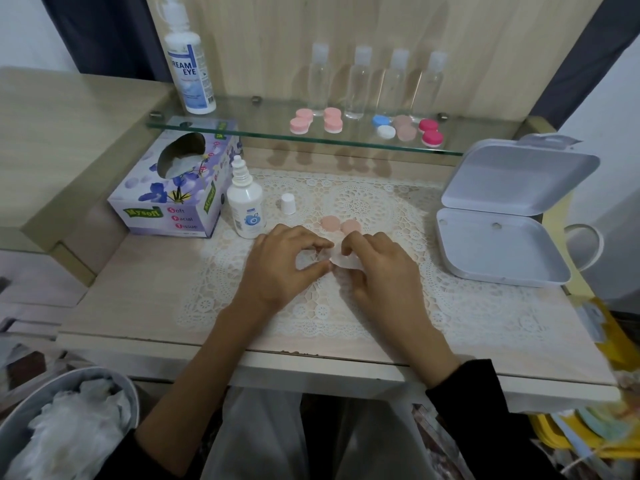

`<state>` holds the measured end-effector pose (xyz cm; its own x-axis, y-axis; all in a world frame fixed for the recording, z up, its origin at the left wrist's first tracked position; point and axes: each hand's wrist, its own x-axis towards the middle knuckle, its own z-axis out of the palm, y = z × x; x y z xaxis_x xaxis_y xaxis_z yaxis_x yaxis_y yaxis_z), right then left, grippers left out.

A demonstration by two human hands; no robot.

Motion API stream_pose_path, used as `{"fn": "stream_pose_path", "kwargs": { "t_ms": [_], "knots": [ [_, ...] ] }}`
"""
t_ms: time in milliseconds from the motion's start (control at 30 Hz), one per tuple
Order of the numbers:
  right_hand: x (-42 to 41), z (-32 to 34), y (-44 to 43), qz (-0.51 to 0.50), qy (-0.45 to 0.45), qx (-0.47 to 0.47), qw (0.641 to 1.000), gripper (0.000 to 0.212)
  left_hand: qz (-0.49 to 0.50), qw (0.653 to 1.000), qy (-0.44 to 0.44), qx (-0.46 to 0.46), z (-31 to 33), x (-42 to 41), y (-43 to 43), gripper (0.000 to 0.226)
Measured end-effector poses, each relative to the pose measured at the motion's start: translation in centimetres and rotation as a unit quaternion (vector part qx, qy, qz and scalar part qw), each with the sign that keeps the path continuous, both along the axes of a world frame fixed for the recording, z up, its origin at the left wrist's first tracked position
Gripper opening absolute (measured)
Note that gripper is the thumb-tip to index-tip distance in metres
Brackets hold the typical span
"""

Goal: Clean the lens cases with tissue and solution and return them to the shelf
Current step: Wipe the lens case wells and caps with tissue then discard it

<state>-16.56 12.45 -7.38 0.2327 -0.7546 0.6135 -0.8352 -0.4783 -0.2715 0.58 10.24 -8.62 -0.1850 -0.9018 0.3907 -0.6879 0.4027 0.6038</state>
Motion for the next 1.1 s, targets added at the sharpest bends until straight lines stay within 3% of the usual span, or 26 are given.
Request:
{"fn": "stream_pose_path", "kwargs": {
  "t_ms": [167,367,533,633,700,800,900,1000,1033,1100],
  "knots": [
    [0.4,0.1,0.1,-0.042,0.022,0.018,0.999,0.03,0.004,1.0,0.003,0.004,0.1,-0.1,0.1,0.038],
    [0.5,0.8,-1.5,-0.012,0.028,0.084,0.996,0.028,0.004,1.0,0.003,0.002,0.2,-0.1,0.1,0.041],
    [0.2,0.8,-2.1,0.054,-0.087,0.158,0.982,0.014,0.002,1.0,0.005,0.0,0.2,-0.1,0.0,0.041],
    [0.0,0.3,-2.3,0.072,-0.15,0.179,0.97,0.028,0.0,1.0,0.002,-0.002,0.1,-0.1,0.0,0.042],
    [-0.2,0.1,-2.4,0.085,-0.227,0.211,0.947,0.034,0.002,1.0,0.002,-0.001,0.0,-0.1,0.0,0.041],
    [-0.4,0.0,-2.1,0.096,-0.373,0.268,0.883,0.039,0.004,1.0,0.007,-0.004,0.0,-0.1,0.0,0.041],
    [-0.3,-0.4,-2.2,0.103,-0.453,0.306,0.831,0.041,0.003,1.0,0.008,-0.003,0.0,-0.1,0.0,0.041],
    [-0.3,0.1,-2.2,0.119,-0.594,0.319,0.729,0.034,0.001,1.0,0.015,-0.001,0.0,-0.1,0.0,0.042],
    [-0.4,0.5,-2.2,0.109,-0.625,0.304,0.711,0.031,0.001,1.0,0.016,-0.001,0.0,-0.1,0.0,0.042],
    [-0.6,1.3,-1.9,0.063,-0.646,0.272,0.71,0.022,0.001,1.0,0.018,0.0,0.0,-0.1,0.0,0.042]
  ]
}}
